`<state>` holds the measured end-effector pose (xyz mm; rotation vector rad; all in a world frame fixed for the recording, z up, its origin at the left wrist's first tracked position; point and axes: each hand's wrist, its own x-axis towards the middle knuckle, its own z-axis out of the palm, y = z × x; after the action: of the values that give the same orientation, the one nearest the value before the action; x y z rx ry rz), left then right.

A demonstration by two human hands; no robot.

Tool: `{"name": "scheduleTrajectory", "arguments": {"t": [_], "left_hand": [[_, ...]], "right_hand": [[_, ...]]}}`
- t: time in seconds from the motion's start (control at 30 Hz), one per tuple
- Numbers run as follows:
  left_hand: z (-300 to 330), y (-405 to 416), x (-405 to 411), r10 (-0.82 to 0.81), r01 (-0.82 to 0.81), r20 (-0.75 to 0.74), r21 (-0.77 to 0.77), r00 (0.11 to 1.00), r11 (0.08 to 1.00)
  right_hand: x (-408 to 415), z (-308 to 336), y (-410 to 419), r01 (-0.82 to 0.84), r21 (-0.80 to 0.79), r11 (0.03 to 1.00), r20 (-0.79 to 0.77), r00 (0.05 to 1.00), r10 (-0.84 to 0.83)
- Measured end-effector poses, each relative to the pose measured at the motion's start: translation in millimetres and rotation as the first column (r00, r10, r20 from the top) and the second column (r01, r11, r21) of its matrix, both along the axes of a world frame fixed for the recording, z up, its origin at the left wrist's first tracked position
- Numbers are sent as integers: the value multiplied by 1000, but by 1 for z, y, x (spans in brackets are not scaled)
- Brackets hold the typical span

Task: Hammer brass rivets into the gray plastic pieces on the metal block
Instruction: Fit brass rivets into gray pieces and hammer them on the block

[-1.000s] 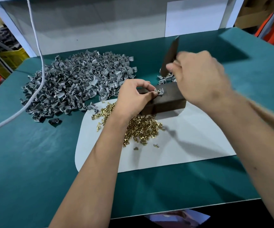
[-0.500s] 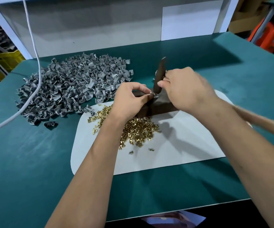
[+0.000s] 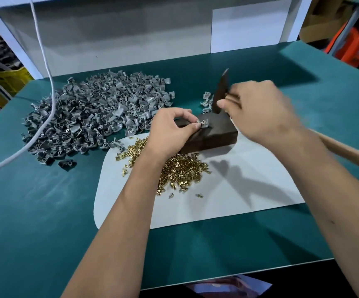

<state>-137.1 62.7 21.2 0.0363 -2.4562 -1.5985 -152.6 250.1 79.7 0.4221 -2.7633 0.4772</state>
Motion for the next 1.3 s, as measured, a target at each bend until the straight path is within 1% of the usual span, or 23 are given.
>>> {"name": "scheduleTrajectory", "arguments": {"t": [0.03,0.1,0.17,0.23,0.3,0.43,0.5,0.57,0.63,0.67,0.7,0.77,0.83,0.93,0.97,1.0,1.03,1.1,1.13,1.2,1.27,1.3], "left_hand": [[0,1,0,4,-4,-10,-12,1000,1000],[1,1,1,12,-12,-11,-20,1000,1000],[1,1,1,9,-9,0,2,1000,1000],[1,1,2,4,-5,17,36,1000,999],[2,1,2,1,-3,28,58,1000,998],[4,2,3,0,-2,35,73,999,997],[4,2,4,2,-5,37,77,999,997],[5,3,5,7,-10,39,79,999,997],[5,2,4,14,-17,39,85,999,996],[5,2,3,15,-19,35,90,999,996],[5,2,2,14,-17,29,101,999,995],[4,1,2,5,-7,11,137,1000,991],[4,0,2,5,-4,-3,165,1000,986],[7,-5,1,77,-71,-25,180,997,981],[9,-7,0,133,-127,-31,140,991,982],[9,-12,-1,211,-209,-35,61,977,976],[8,-19,-2,304,-306,-45,-46,952,951],[6,-34,-1,490,-497,-91,-237,867,835],[5,-43,0,549,-555,-110,-288,829,781],[2,-58,1,609,-602,-114,-374,785,706],[0,-66,1,617,-581,-86,-460,782,672],[0,-68,1,612,-560,-67,-490,788,668]], "right_hand": [[-2,-1,7,22,-37,999,9,1000,-22],[-9,-3,23,86,-62,994,93,992,-80],[-13,-8,38,141,-47,989,200,971,-129],[-14,-14,48,167,-11,986,269,950,-158],[-15,-18,52,172,24,985,308,936,-171],[-11,-23,48,122,101,987,391,908,-153],[-10,-21,44,116,118,986,409,899,-155],[-9,-15,38,122,85,989,353,924,-145],[-6,-10,24,82,-34,996,183,980,-74],[-4,-8,15,8,-75,997,89,996,-1],[-1,-8,5,-94,-75,993,31,995,96],[1,-10,-14,-264,20,964,21,964,263],[-3,-14,-23,-297,99,950,0,955,298],[-12,-15,-29,-297,103,949,-87,948,306],[-15,-15,-30,-288,101,952,-86,951,297],[-19,-15,-31,-264,100,959,-71,960,271],[-24,-14,-31,-224,92,970,-51,972,229],[-38,-12,-28,-120,79,990,-21,992,122],[-46,-10,-25,-67,80,994,-16,998,69],[-60,-4,-21,31,82,996,-11,999,-30],[-71,1,-18,81,66,994,-5,997,-81],[-73,4,-18,69,49,996,-3,998,-69]]}}
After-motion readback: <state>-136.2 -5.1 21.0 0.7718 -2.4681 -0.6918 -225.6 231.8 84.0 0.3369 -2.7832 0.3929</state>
